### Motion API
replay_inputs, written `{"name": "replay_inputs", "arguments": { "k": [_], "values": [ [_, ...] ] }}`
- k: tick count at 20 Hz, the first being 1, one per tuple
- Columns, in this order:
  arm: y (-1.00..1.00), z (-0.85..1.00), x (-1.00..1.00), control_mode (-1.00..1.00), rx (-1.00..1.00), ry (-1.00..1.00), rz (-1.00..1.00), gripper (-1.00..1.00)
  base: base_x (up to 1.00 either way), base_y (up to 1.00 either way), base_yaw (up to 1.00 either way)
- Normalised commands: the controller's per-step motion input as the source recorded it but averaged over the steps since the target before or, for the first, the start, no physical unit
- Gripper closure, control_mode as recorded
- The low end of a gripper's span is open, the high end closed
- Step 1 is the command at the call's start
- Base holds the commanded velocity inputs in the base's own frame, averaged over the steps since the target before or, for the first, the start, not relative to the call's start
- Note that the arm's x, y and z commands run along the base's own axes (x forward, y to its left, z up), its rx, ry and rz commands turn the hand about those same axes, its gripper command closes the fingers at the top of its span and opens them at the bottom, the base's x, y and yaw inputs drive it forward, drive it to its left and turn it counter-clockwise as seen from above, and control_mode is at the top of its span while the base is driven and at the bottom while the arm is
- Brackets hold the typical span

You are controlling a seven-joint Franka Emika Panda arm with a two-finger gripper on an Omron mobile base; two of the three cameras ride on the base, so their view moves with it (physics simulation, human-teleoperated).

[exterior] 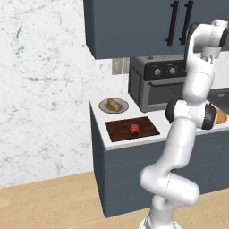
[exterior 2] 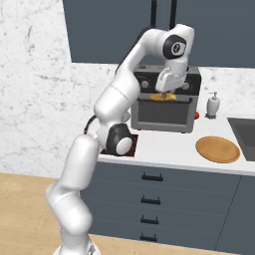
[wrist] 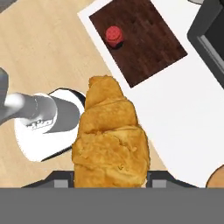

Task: From the different types of pastries on the counter, select a croissant and place it on the cutting board. Then retrieve a jar of jam from the cabinet and place it alongside the croissant on the cutting board.

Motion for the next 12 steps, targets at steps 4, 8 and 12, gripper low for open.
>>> {"name": "replay_inputs", "arguments": {
  "k": [4, 8, 12],
  "values": [
    [1.00, -0.95, -0.56, -1.00, -0.61, -0.80, 0.33, 1.00, 0.00, 0.00, 0.00],
    [1.00, -0.95, -0.53, -1.00, -0.61, -0.81, 0.32, 1.00, 0.00, 0.00, 0.00],
    [1.00, -1.00, -0.88, -1.00, -0.57, -0.80, 0.21, 1.00, 0.00, 0.00, 0.00]
  ]
}}
